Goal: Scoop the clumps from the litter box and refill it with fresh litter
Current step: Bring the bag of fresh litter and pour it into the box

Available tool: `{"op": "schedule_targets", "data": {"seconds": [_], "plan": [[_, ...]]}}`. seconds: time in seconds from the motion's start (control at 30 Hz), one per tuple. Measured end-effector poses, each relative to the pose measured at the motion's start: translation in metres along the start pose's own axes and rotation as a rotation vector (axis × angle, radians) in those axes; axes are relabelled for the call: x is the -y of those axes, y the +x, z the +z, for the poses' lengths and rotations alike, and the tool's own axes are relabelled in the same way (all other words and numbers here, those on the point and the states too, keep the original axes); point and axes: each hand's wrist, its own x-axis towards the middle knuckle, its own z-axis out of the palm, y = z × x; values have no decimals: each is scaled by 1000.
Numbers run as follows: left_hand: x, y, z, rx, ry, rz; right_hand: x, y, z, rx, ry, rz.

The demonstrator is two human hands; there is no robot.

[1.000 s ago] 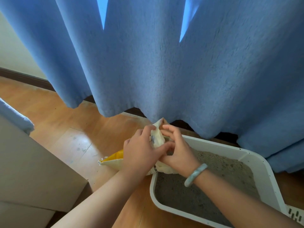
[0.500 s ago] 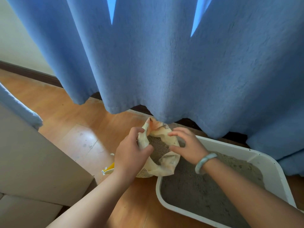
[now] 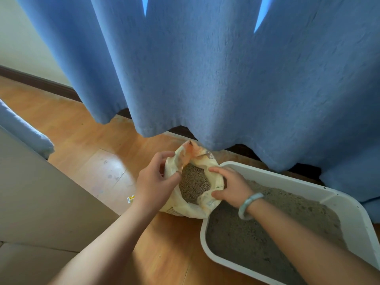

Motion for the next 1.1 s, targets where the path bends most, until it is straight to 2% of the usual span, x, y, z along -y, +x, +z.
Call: {"op": "schedule_targets", "data": {"seconds": [0.1,0.33,0.47,0.57,0.7,0.9,1.1], "plan": [[-1,7,-2,-32,4,-36,14,6,3,-14,30,-61],[12,17,-18,-43,24,-89,37,31,-2,-36,-95,-118],[25,25,-25,-141,122,-111,61,47,1,-97,-210,-175],[41,31,-32,-226,231,-224,82,53,15,-125,-345,-283],[62,34,-38,-242,400,-375,88,60,29,-106,-498,-444],[58,37,-25,-193,429,-339,58,65,21,-88,-329,-289],[52,31,-9,-147,424,-109,28,69,8,-73,-72,-118]]}}
